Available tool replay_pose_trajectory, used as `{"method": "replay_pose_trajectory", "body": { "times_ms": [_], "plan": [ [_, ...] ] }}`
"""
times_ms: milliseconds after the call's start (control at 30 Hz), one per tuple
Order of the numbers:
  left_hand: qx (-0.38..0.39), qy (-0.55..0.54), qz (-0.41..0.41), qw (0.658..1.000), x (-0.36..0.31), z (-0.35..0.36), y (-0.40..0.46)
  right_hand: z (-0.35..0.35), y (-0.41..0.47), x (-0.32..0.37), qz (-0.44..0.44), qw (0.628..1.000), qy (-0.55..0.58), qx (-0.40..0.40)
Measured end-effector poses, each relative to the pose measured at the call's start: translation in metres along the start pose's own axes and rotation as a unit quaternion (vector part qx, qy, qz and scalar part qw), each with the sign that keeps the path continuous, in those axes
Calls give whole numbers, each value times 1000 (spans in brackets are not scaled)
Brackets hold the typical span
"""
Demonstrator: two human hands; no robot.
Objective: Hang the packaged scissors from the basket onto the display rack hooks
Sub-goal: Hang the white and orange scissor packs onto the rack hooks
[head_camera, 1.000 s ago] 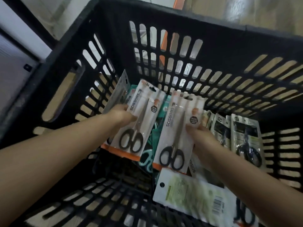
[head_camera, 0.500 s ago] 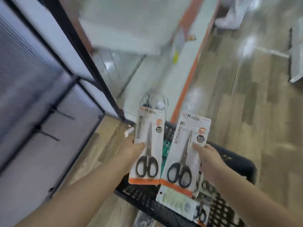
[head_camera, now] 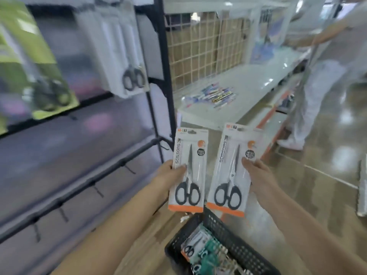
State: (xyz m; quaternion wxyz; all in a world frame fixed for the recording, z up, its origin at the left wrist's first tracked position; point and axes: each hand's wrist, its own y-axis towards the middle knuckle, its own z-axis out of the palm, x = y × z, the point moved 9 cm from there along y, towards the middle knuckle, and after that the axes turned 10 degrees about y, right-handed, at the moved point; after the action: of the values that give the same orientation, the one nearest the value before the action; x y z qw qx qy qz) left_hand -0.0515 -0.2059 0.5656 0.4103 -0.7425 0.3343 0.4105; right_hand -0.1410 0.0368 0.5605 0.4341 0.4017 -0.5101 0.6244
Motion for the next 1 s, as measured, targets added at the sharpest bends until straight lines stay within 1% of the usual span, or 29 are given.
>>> {"method": "replay_pose_trajectory", "body": {
  "times_ms": [100, 133, 167, 233, 267, 333, 467, 600, 667, 733, 800, 900, 1000],
  "plan": [
    [-67, -27, -20, 997, 34, -21, -56, 7, -45, -12, 4, 1000, -2, 31],
    [-85, -46, -30, 995, 50, -27, -74, 7, -58, -28, 19, 999, -18, 37],
    [-99, -71, -42, 992, 68, -33, -89, 11, -71, -46, 31, 998, -23, 55],
    [-129, -86, -72, 985, 100, -47, -127, 27, -97, -79, 62, 993, -25, 102],
    [-143, -87, -89, 982, 116, -54, -145, 34, -109, -96, 84, 991, -37, 97],
    [-174, -90, -120, 973, 145, -73, -179, 49, -133, -119, 98, 988, -55, 106],
    [-249, -149, -178, 940, 204, -125, -229, 102, -162, -161, 111, 971, -131, 169],
    [-316, -178, -183, 914, 233, -197, -268, 178, -206, -153, 94, 956, -167, 224],
    [-352, -198, -174, 898, 244, -240, -287, 226, -233, -147, 75, 942, -173, 279],
    [-390, -221, -146, 882, 251, -286, -308, 277, -260, -145, 62, 924, -197, 323],
    [-427, -228, -117, 867, 256, -334, -334, 328, -291, -143, 52, 907, -198, 369],
    [-464, -257, -52, 846, 254, -396, -373, 403, -345, -132, 12, 873, -187, 450],
    [-493, -244, -36, 834, 258, -445, -411, 465, -399, -126, -8, 851, -164, 500]
  ]
}}
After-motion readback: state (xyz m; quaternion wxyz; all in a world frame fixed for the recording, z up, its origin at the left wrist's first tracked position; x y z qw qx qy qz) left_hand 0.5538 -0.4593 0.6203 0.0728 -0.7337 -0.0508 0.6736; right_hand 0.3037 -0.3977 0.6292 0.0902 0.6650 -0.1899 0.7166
